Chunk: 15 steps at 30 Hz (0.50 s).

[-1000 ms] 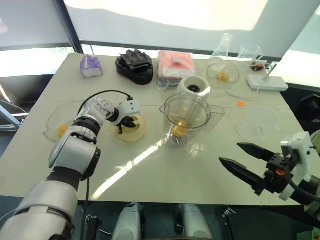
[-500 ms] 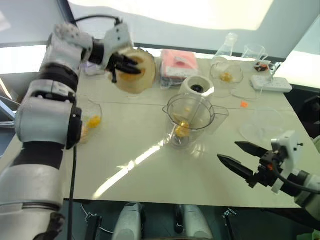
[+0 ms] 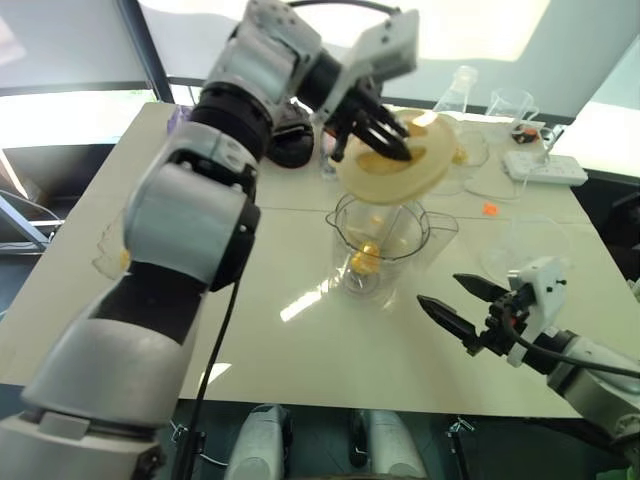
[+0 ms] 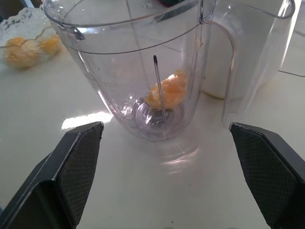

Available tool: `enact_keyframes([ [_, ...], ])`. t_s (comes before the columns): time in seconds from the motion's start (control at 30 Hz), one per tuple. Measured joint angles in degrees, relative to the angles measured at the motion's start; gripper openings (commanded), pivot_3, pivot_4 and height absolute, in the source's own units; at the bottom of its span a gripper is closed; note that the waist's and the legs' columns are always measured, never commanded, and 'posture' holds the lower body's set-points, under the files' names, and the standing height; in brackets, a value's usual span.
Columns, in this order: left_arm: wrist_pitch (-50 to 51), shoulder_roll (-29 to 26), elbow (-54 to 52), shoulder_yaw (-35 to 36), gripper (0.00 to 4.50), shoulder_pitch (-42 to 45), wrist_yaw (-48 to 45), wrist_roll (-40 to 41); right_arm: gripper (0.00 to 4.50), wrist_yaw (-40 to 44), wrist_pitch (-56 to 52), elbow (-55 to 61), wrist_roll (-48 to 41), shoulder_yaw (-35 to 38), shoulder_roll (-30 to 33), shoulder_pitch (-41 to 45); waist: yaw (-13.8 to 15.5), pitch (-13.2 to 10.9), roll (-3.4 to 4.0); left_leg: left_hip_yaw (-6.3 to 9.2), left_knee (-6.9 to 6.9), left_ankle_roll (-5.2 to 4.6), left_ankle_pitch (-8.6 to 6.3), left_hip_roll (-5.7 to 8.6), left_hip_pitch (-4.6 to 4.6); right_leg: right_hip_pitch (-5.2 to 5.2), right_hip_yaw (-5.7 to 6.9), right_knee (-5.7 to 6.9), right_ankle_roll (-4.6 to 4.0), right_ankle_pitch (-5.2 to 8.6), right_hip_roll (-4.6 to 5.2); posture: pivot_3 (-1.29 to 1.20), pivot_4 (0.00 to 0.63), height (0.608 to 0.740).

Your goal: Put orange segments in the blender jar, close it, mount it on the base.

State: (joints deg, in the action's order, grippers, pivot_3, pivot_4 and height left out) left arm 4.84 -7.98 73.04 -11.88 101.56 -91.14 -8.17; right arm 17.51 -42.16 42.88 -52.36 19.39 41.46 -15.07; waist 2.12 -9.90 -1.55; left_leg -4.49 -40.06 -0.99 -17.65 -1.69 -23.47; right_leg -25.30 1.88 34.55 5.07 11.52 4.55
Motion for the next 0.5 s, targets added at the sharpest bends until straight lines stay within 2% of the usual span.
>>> enact_keyframes([
  [0.27,-1.6,3.4,0.4,-7.5,0.24,-2.7,0.0,-5.1,4.50,-1.6,1.7,0.0,6.0,-2.6,-4.6,0.6,0.0,0.0,0.05,0.06,0.00,0.00,0.00,-0.01,0.00,-0.02,-0.04,0.01,-0.01,0.00,0.00,0.00,0.150,0.740],
  [0.5,-7.1,3.8,0.6,-9.8,0.24,-2.9,-1.2,-7.4,4.50,-3.0,2.6,0.0,9.5,-4.6,-7.9,1.2,0.1,0.1,0.13,0.07,-0.02,-0.01,0.00,-0.01,0.03,0.03,-0.04,0.01,-0.02,0.01,0.02,0.00,0.150,0.740],
])
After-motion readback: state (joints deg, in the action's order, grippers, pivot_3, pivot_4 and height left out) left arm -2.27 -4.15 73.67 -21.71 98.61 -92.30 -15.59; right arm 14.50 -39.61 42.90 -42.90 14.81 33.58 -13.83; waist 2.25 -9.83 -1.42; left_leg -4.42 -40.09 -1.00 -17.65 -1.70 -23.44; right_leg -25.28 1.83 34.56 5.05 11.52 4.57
